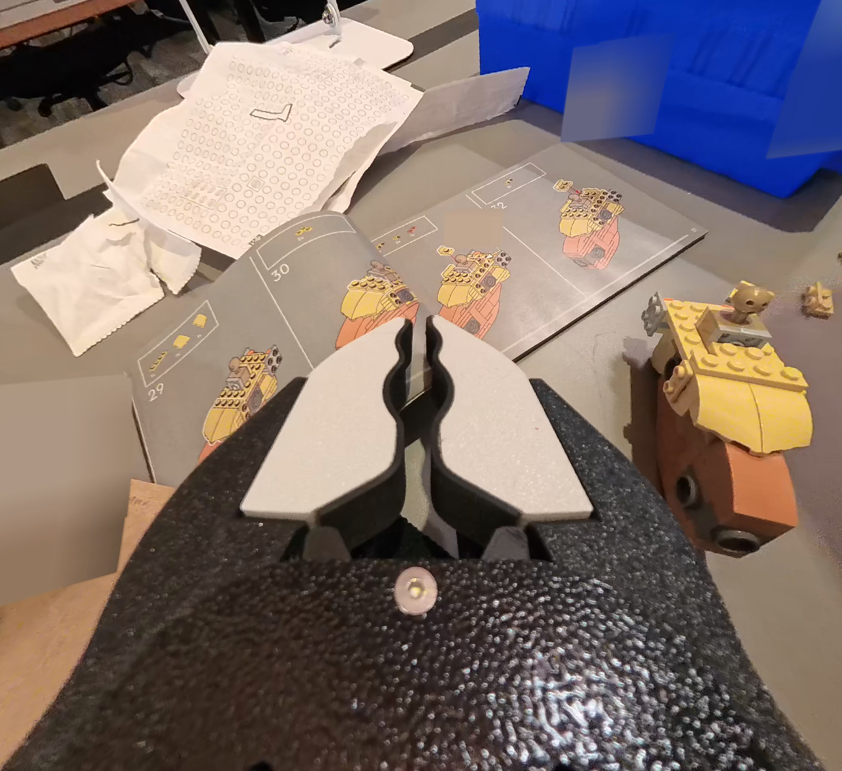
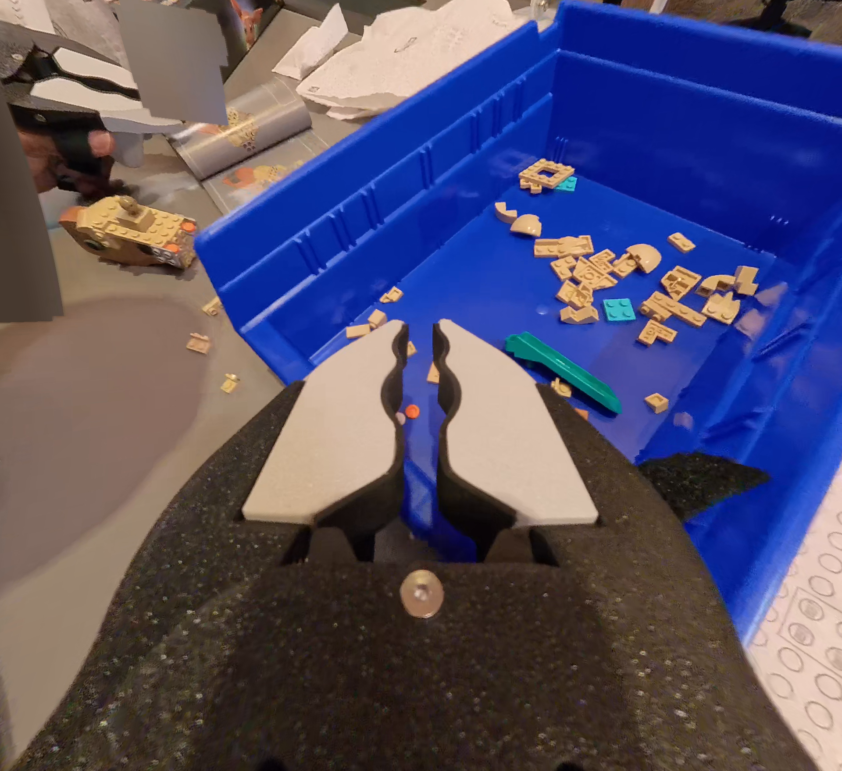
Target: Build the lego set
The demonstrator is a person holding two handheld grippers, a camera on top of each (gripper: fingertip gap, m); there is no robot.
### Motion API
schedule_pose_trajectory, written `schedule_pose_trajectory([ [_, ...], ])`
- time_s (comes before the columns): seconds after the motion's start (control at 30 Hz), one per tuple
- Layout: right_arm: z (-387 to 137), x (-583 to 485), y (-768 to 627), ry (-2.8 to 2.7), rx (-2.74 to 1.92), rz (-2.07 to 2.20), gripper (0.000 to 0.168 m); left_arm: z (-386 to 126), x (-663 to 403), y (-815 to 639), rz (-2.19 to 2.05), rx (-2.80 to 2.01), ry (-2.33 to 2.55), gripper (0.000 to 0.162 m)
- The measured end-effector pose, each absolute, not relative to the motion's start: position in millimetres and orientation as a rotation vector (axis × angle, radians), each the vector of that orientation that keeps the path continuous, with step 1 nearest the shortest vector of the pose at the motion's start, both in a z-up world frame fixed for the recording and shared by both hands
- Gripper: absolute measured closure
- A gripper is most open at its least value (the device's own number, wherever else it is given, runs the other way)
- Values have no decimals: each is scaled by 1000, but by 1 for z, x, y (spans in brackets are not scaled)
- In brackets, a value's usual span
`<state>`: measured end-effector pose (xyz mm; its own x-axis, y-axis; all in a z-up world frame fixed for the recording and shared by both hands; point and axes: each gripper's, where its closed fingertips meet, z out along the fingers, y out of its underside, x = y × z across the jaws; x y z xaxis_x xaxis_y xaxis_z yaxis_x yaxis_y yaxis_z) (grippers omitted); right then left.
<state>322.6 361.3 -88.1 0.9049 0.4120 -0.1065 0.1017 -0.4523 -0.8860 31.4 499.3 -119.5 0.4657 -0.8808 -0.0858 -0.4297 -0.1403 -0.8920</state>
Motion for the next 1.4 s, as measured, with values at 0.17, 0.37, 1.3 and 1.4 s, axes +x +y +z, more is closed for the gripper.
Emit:
schedule_pose_trajectory([
  [0.17, -48, 323, 357, -543, -2022, 256, 158, -112, 32, 494, -594, -1722, 1130, 156],
  [0.37, -33, 373, 390, -1093, -2099, -224, 154, -100, 34, 485, -623, -1676, 1132, 156],
  [1.3, -166, 426, 503, -2104, -2399, -403, 147, -113, 39, 482, -628, -1706, 1171, 156],
  [1.4, -164, 428, 507, -2114, -2392, -441, 151, -113, 39, 483, -629, -1708, 1167, 156],
])
